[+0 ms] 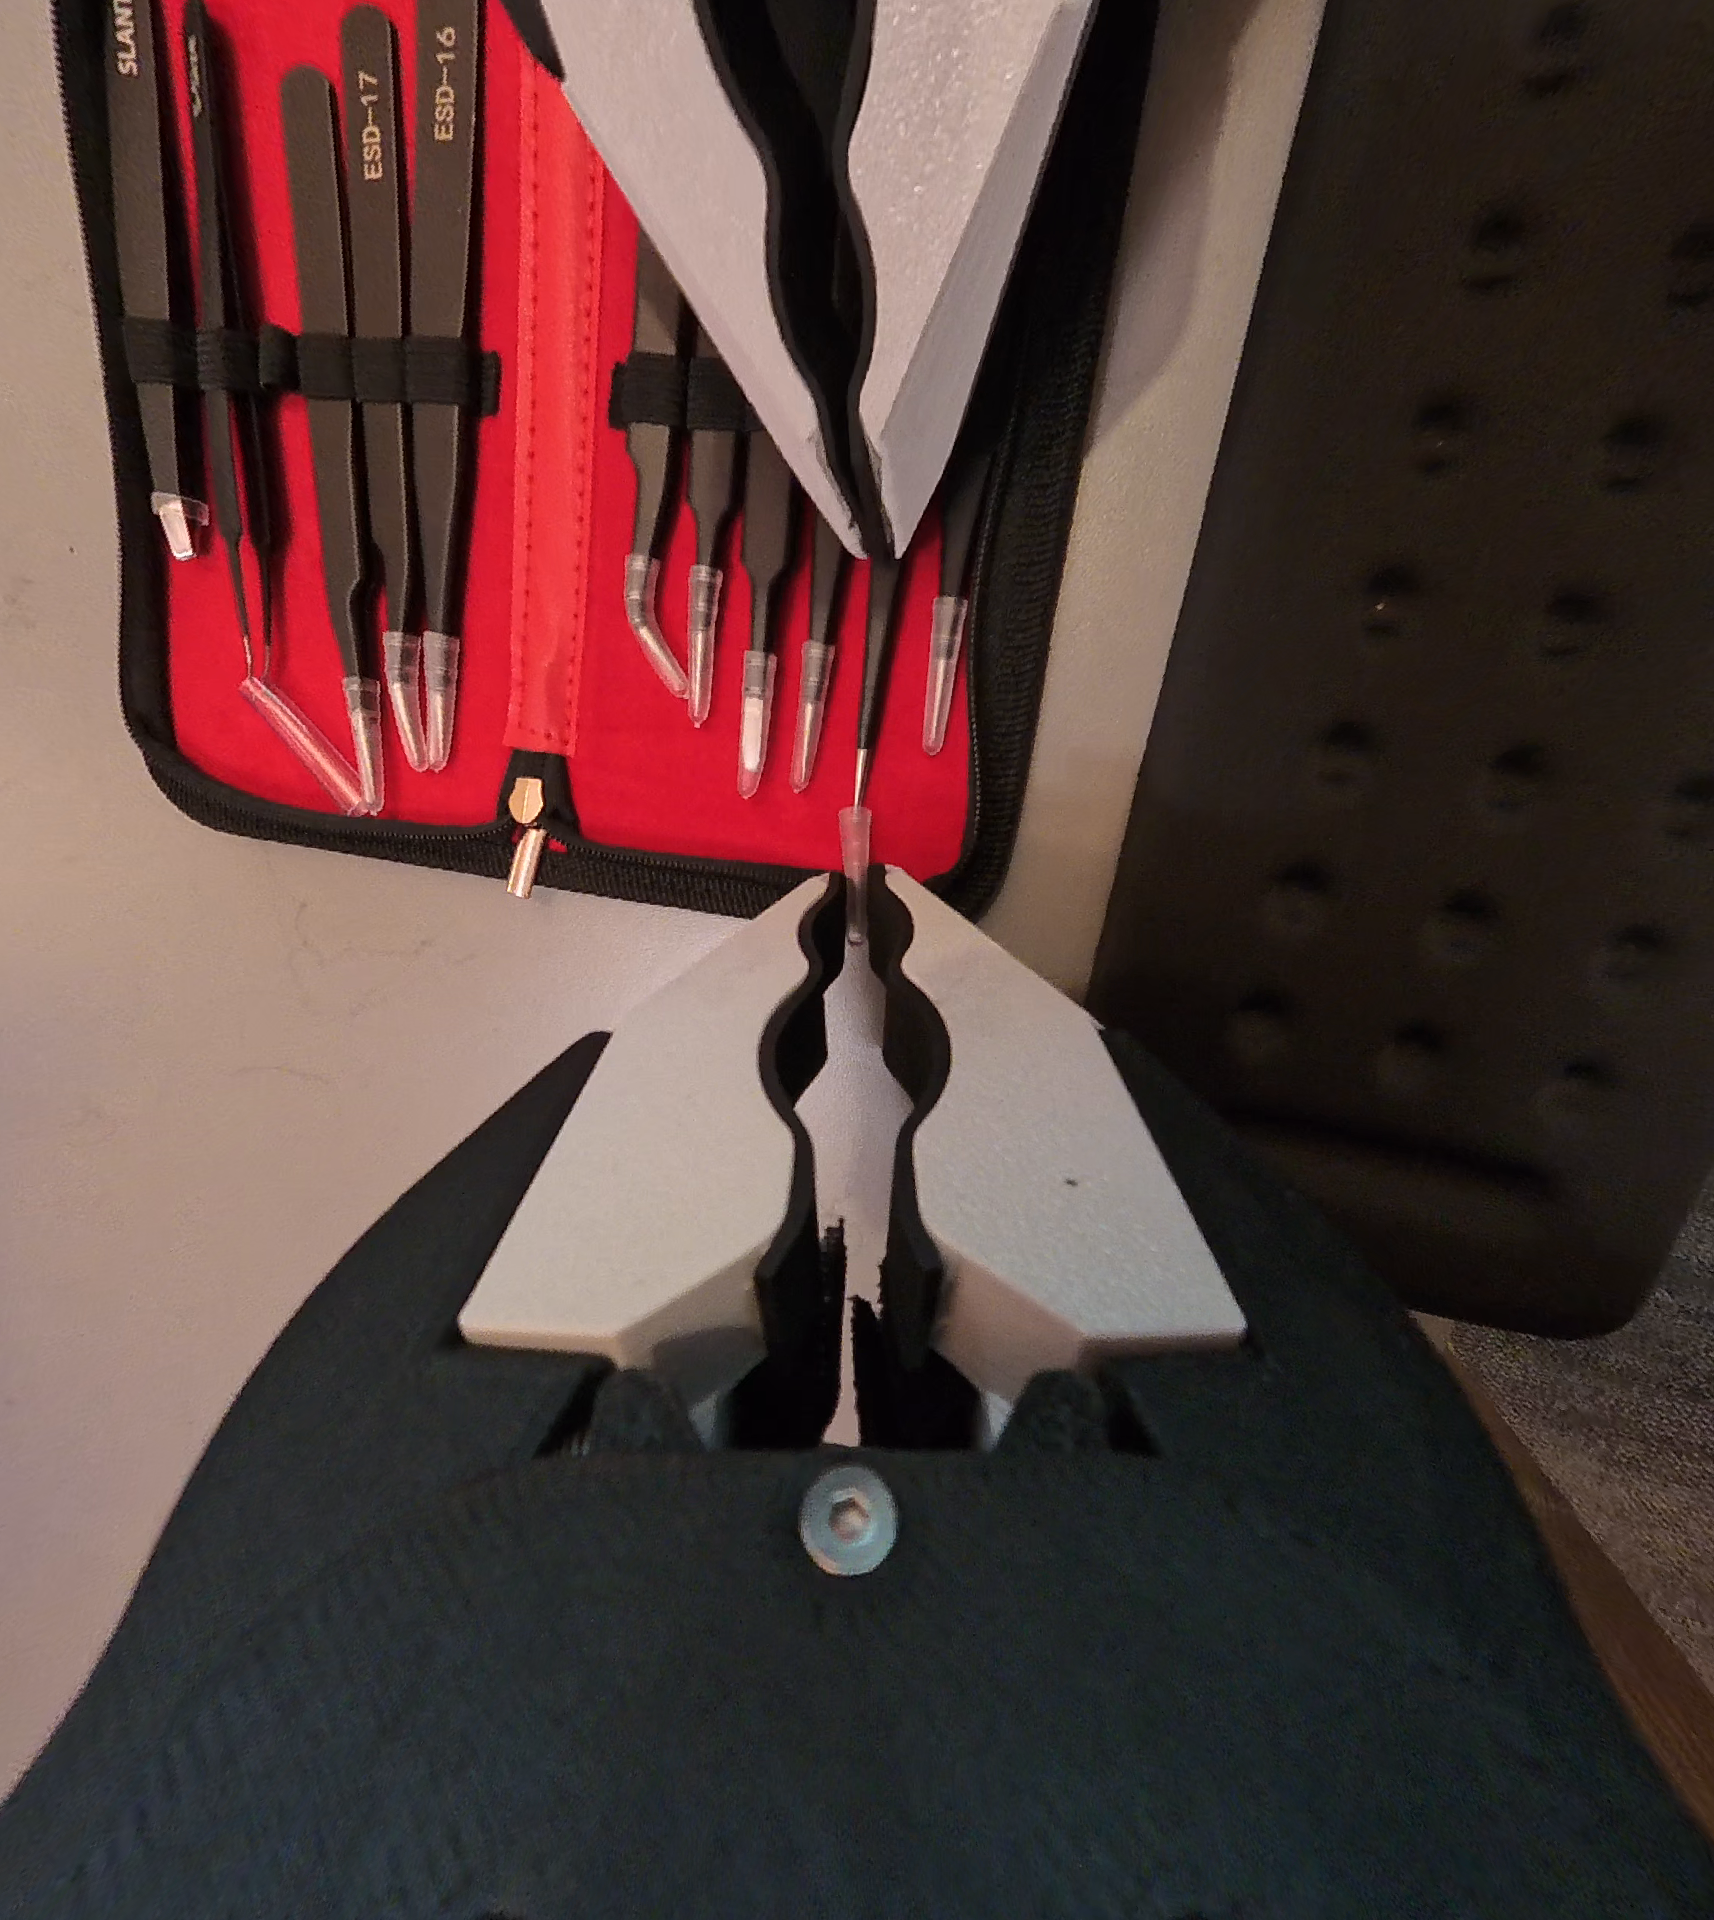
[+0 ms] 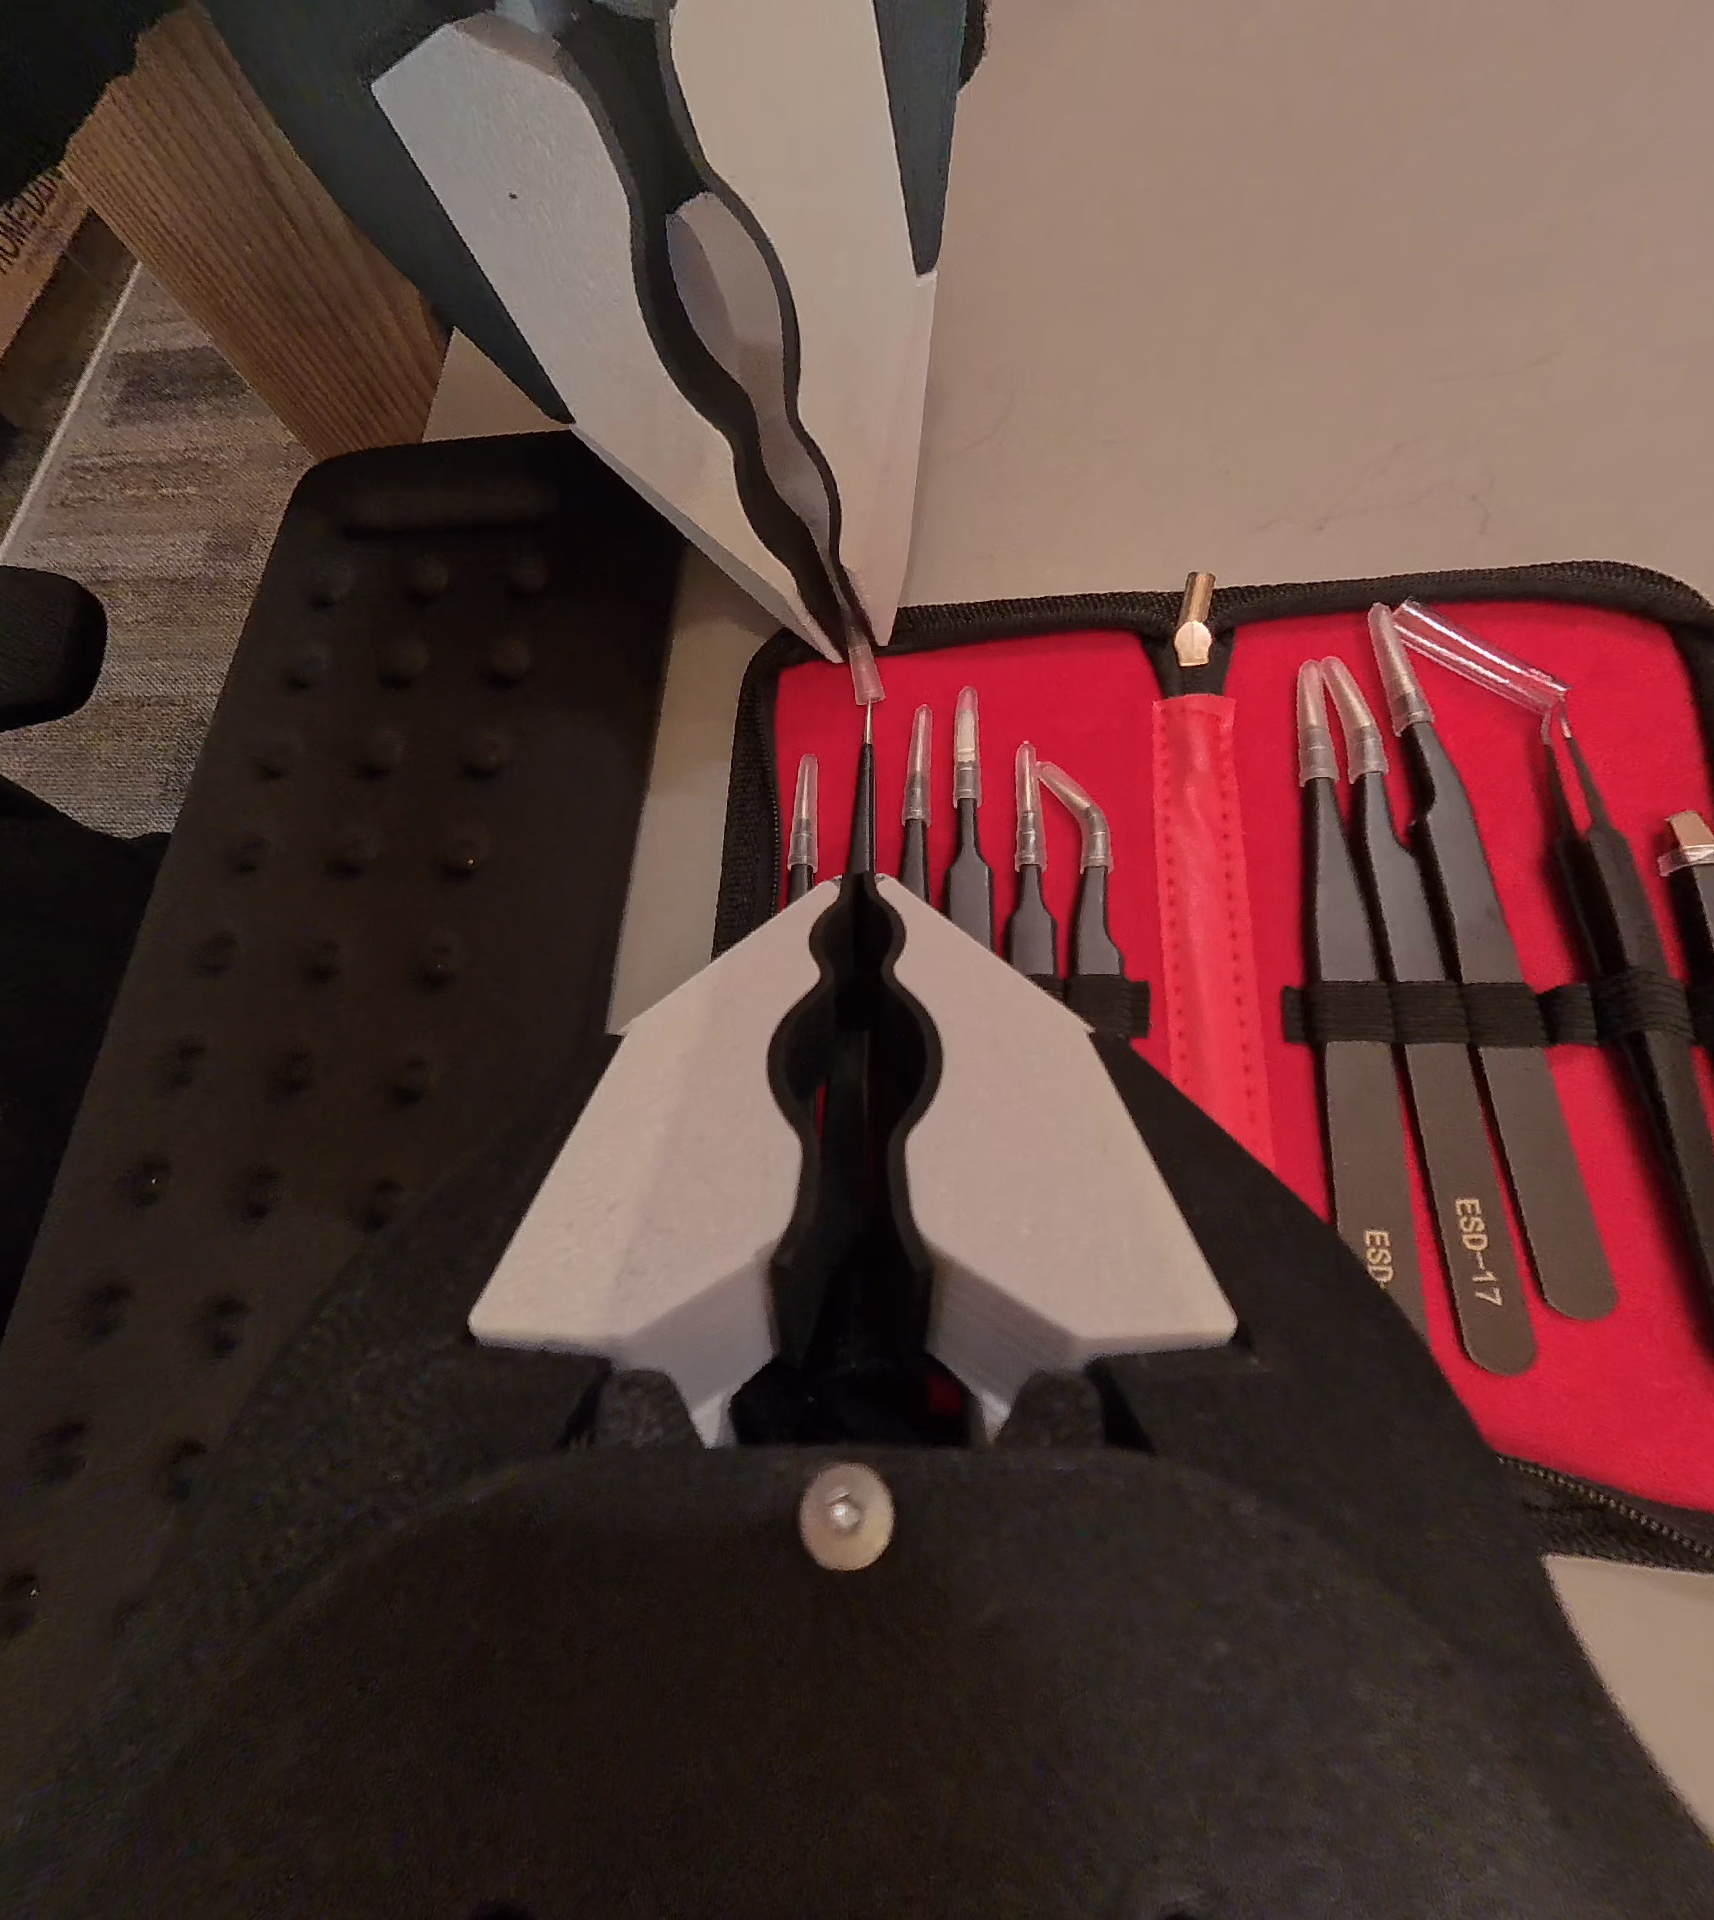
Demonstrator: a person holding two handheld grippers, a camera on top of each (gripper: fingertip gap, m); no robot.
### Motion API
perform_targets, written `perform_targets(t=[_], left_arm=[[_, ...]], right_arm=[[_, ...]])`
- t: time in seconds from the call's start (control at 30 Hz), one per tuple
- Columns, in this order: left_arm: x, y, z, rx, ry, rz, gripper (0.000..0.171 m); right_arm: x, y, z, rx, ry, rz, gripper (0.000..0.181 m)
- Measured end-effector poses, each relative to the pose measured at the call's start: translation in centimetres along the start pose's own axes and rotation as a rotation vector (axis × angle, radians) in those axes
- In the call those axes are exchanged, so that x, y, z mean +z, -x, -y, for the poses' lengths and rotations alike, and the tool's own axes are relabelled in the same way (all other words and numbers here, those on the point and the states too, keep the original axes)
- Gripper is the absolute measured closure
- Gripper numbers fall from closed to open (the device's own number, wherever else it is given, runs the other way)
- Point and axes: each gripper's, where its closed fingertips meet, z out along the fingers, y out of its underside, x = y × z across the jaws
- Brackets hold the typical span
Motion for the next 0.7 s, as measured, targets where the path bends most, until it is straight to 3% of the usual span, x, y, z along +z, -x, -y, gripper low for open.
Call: perform_targets(t=[0.27, 0.7], left_arm=[[0.2, 0.1, 0.2, -0.02, -0.056, -0.024, 0.171], [0.6, -0.3, 1.8, -0.041, -0.272, -0.059, 0.171]], right_arm=[[0.0, 0.0, 0.0, 0.004, 0.001, 0.003, 0.181], [-0.2, -0.2, 0.0, 0.035, -0.004, 0.026, 0.181]])
